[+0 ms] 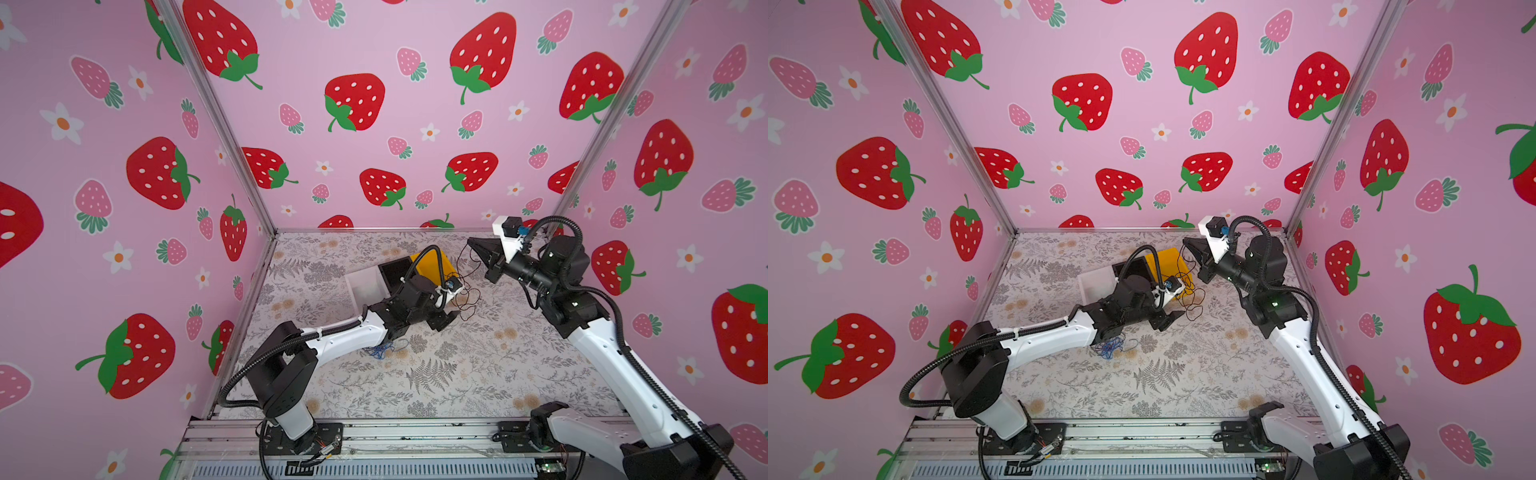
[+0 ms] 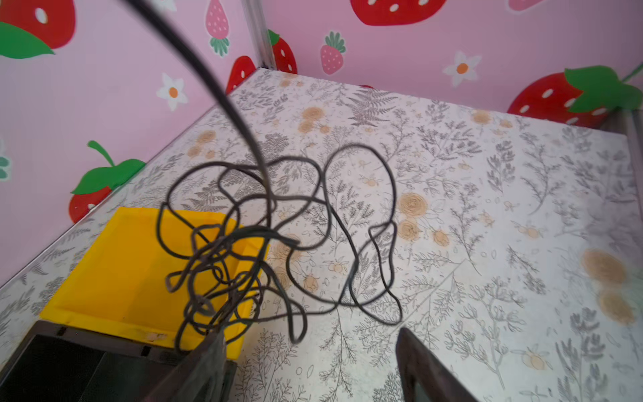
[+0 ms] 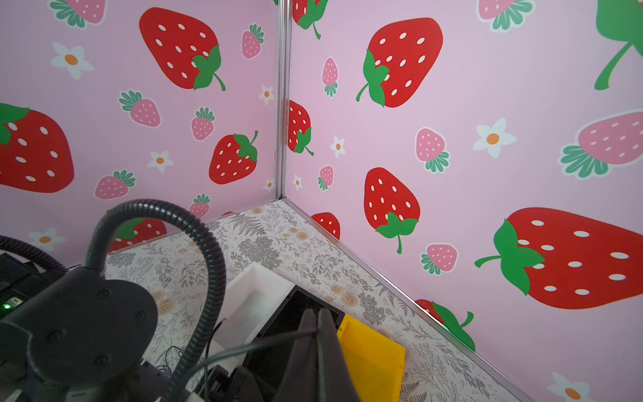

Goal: Untangle the cables

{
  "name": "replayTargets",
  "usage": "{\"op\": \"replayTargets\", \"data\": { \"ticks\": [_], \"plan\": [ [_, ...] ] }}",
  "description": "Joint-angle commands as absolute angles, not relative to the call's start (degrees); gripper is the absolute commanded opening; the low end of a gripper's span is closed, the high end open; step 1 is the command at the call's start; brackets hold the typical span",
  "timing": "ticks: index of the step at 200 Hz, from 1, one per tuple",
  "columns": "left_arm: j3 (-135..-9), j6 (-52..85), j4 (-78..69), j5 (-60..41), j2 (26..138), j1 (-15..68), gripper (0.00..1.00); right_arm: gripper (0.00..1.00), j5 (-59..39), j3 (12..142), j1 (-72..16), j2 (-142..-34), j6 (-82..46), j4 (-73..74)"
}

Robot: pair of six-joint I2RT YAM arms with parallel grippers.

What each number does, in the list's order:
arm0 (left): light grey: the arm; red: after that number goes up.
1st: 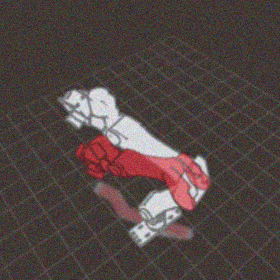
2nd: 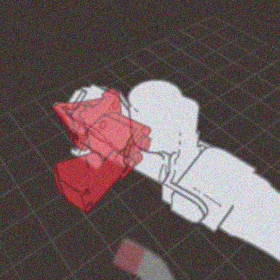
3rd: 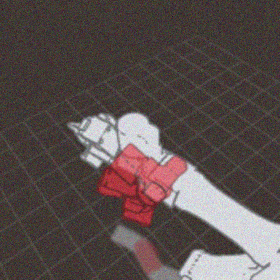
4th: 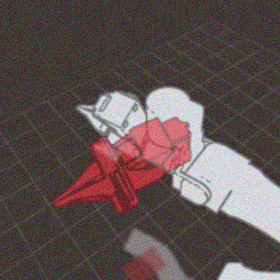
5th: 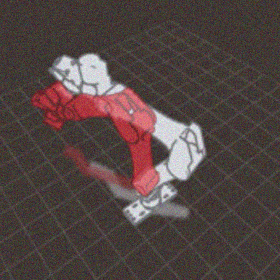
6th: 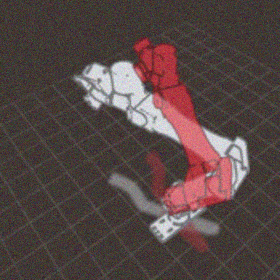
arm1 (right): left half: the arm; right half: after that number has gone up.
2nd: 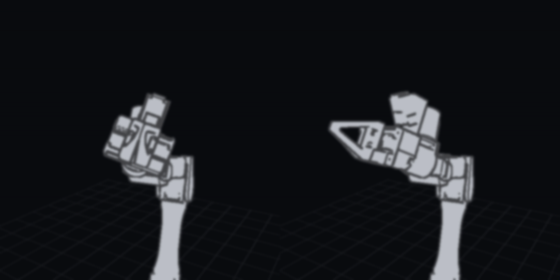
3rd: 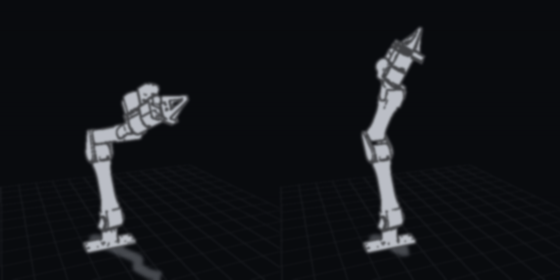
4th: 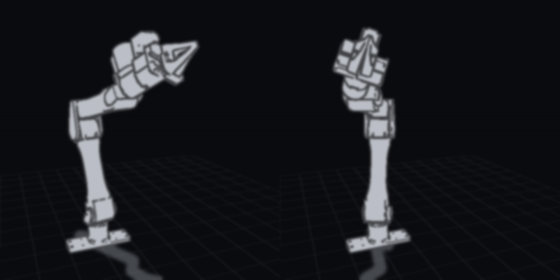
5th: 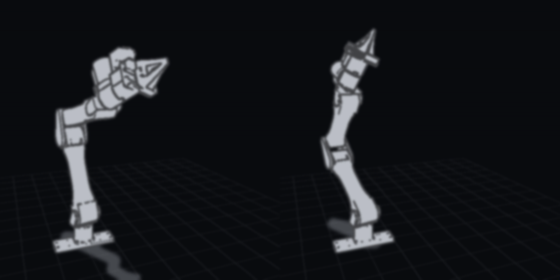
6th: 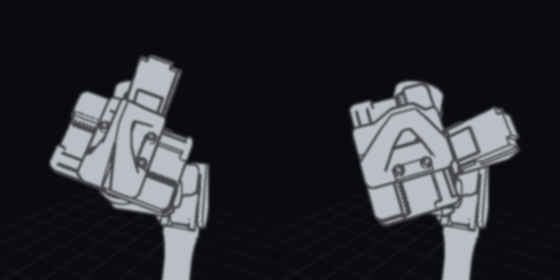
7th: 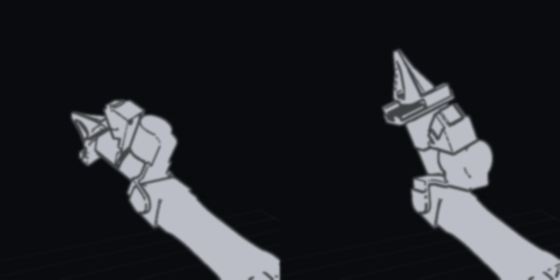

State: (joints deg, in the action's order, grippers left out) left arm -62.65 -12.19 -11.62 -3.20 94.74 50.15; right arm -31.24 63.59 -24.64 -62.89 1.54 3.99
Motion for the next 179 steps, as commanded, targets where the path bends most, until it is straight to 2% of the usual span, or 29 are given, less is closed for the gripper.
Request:
{"op": "replayTargets", "data": {
  "ticks": [1, 32, 45, 56, 81, 98, 114, 117, 179],
  "plan": [
    [-61.1, -14.3, -17.0, 4.2, 91.9, 50.7, 0.75, 0.0, -33.3, 64.6, -25.0, -62.2, 2.1, 3.7],
    [-63.5, -14.4, -15.2, 2.4, 94.8, 50.7, 0.74, 0.0, -36.0, 64.2, -25.0, -62.7, 0.2, 6.0],
    [-64.6, -14.4, -15.2, 2.4, 96.3, 50.7, 0.7, 0.0, -37.0, 64.2, -25.0, -62.9, 0.1, 6.4],
    [-64.9, -14.6, -15.5, 2.8, 97.2, 50.7, 0.59, 0.0, -36.9, 64.2, -25.0, -62.7, 0.5, 6.1],
    [-63.9, -15.8, -15.9, 4.1, 96.7, 50.7, 0.26, 0.0, -34.4, 63.6, -24.9, -61.7, 2.5, 4.2],
    [-62.8, -16.4, -16.7, 4.7, 95.1, 50.6, 0.12, 0.0, -31.5, 62.2, -24.7, -60.9, 3.3, 3.7],
    [-61.9, -17.1, -17.0, 4.9, 93.3, 50.5, 0.07, 0.0, -29.0, 60.8, -24.0, -60.1, 2.8, 3.7],
    [-61.8, -17.1, -17.0, 4.9, 93.1, 50.5, 0.03, 0.0, -28.5, 60.5, -23.8, -60.0, 2.6, 3.7],
    [-58.8, -18.3, -13.3, 1.9, 85.7, 49.8, 0.0, 0.0, -13.9, 51.6, -17.6, -55.9, -5.1, 4.4]
  ]
}}
